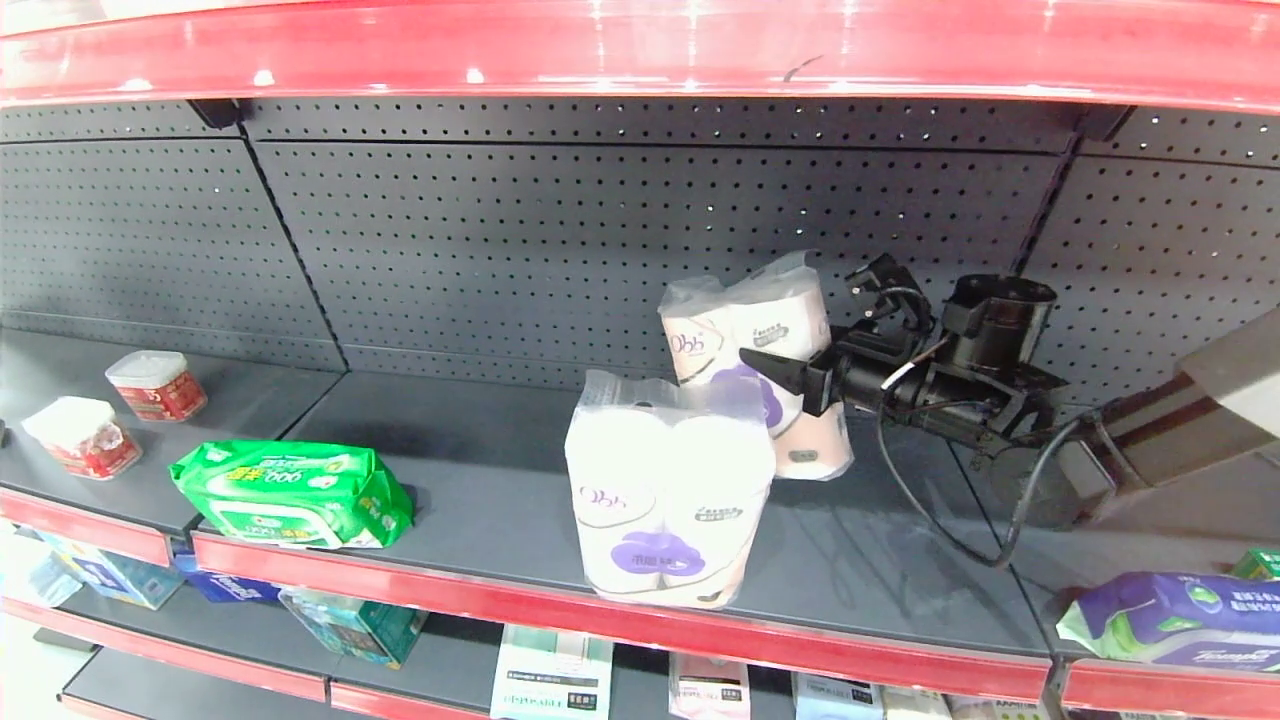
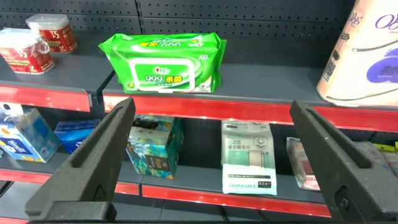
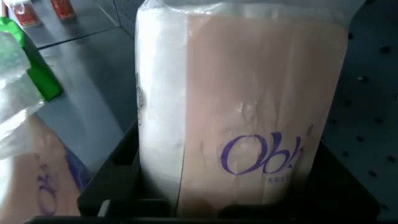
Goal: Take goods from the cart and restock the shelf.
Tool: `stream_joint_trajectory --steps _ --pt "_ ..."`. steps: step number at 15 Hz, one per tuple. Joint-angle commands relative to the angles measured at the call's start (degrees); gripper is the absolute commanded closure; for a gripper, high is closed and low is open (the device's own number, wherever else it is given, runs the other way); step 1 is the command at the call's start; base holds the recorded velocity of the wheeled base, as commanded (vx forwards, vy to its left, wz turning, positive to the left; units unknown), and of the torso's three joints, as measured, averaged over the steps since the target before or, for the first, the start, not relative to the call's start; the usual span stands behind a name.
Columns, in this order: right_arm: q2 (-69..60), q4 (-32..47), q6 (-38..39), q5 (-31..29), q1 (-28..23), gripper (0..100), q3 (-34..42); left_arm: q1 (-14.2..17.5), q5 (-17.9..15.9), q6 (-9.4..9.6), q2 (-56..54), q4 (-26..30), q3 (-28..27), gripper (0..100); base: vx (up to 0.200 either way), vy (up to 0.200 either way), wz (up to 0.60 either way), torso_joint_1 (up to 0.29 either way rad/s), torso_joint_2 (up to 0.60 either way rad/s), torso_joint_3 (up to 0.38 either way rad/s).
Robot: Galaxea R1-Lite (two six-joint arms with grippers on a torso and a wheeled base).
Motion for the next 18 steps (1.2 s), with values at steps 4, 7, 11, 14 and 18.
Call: stream_joint_trajectory --steps 4,7,11,14,18 --pt "5.6 -1.7 0.5 -0.1 2.3 100 -3.6 0.0 0.0 0.00 0.0 0.0 0.0 0 0.000 0.000 0.00 0.000 0.00 0.000" --pt "6.2 -1.7 -1.2 0.4 1.7 100 -1.6 0.0 0.0 0.00 0.0 0.0 0.0 0 0.000 0.000 0.00 0.000 0.00 0.000" --pt "4.4 -1.7 -7.4 9.3 -2.3 100 5.2 0.0 0.0 0.00 0.0 0.0 0.0 0 0.000 0.000 0.00 0.000 0.00 0.000" --pt "4.3 -1.7 -9.7 12.5 -3.8 100 7.0 0.0 0.0 0.00 0.0 0.0 0.0 0 0.000 0.000 0.00 0.000 0.00 0.000" --pt "4.4 -1.7 -16.1 15.9 -6.2 100 11.9 0.0 0.0 0.00 0.0 0.0 0.0 0 0.000 0.000 0.00 0.000 0.00 0.000"
